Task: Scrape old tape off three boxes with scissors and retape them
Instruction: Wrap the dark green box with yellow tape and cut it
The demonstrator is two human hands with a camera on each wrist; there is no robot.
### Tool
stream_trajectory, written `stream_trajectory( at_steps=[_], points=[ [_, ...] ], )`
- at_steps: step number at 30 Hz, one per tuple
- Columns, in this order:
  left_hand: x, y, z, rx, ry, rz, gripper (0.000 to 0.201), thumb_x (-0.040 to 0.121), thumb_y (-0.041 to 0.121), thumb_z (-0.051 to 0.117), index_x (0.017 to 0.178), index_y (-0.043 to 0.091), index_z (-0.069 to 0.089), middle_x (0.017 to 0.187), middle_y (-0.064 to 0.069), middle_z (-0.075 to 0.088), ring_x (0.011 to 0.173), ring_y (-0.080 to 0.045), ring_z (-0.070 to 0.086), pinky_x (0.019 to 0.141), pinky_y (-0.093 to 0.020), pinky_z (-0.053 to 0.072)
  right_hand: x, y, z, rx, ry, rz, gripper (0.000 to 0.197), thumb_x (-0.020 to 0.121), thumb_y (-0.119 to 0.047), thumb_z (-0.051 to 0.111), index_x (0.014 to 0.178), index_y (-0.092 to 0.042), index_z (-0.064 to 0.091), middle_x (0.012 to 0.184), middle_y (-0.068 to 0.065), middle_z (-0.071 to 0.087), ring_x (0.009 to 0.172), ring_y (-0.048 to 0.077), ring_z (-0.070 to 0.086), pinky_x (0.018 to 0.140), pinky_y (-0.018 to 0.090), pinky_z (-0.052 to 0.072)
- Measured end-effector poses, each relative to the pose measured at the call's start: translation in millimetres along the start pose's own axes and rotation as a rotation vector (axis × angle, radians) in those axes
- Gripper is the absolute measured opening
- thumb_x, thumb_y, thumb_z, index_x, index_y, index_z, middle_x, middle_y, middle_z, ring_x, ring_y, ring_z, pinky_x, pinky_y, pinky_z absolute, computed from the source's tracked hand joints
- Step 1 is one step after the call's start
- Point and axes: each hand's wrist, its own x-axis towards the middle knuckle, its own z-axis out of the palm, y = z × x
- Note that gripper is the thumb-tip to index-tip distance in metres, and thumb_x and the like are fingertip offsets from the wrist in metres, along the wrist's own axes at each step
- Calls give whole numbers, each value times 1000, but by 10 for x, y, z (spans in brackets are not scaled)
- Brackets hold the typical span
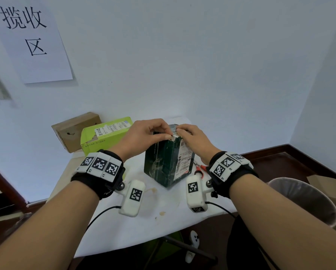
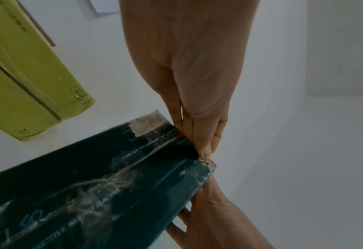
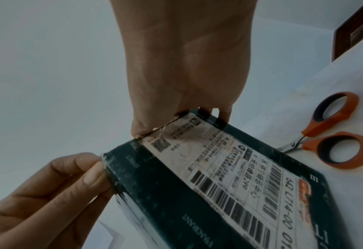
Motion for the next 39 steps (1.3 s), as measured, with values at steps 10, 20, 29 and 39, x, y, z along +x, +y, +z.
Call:
stream_trajectory(
  at_steps=[10,20,29,39],
  points=[
    [-69,-159,9,21,-44,-89,4,90,20,66,92,20,69,78,2,72,75,-7,65,76,-21,51,-111,30,92,-117,-124,-143,29,88,-32,65,114,-21,67,128,-9,47,120,4,44,101,18,29],
    [-221,-89,-188,127,-306,-198,35,78,44,73,111,50,66,120,30,61,115,10,52,103,-19,40,-115,7,80,-103,-146,-158,23,92,-26,60,114,-21,65,128,-7,47,119,5,45,97,15,30],
    [-255,-9,-105,358,-213,-119,37,77,50,72,112,40,66,99,6,71,82,-7,64,82,-34,52,-136,-128,17,-143,-162,5,68,89,-38,63,146,-19,30,153,-1,20,116,9,39,88,22,37],
    [-322,-289,-117,-226,-132,-497,41,99,42,45,131,20,57,126,2,63,115,-12,59,98,-31,50,-96,-183,-72,-18,-229,372,54,92,-47,55,126,-6,52,120,4,51,94,23,61,78,32,58]
  ],
)
